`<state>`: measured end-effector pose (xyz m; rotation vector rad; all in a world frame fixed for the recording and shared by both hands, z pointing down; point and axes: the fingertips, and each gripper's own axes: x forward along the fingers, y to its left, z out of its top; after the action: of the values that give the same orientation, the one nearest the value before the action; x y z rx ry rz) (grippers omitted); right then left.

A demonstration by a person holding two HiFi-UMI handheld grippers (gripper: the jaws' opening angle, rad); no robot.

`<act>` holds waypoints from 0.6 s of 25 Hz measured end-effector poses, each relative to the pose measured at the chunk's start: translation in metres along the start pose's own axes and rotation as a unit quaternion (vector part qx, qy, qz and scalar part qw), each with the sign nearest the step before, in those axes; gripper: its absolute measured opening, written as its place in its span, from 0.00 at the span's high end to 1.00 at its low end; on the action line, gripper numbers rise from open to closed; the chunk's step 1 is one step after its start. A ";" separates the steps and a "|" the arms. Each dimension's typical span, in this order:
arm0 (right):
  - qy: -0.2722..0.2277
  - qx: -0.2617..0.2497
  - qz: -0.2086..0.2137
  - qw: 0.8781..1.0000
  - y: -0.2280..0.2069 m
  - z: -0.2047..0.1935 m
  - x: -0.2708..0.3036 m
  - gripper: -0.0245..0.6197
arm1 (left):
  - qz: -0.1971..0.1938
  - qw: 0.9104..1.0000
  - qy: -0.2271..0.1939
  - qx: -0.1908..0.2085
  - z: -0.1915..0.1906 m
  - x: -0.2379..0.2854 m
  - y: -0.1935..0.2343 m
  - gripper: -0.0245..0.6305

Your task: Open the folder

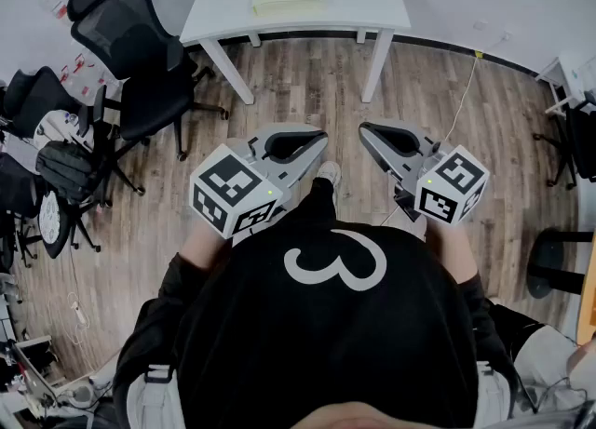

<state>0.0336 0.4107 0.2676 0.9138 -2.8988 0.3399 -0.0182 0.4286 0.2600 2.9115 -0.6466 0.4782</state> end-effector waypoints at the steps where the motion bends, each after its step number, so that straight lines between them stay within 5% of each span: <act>1: 0.001 0.002 0.000 1.000 -0.003 -0.001 0.002 0.92 | 0.002 1.000 0.001 -0.002 -0.001 0.002 0.004 0.93; 15: 0.007 0.038 -0.009 0.999 -0.107 -0.001 0.062 0.92 | 0.030 0.999 0.014 0.000 -0.006 0.064 0.122 0.93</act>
<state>0.0449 0.2911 0.2977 0.9454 -2.8812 0.4563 -0.0173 0.2947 0.2923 2.8868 -0.7323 0.5249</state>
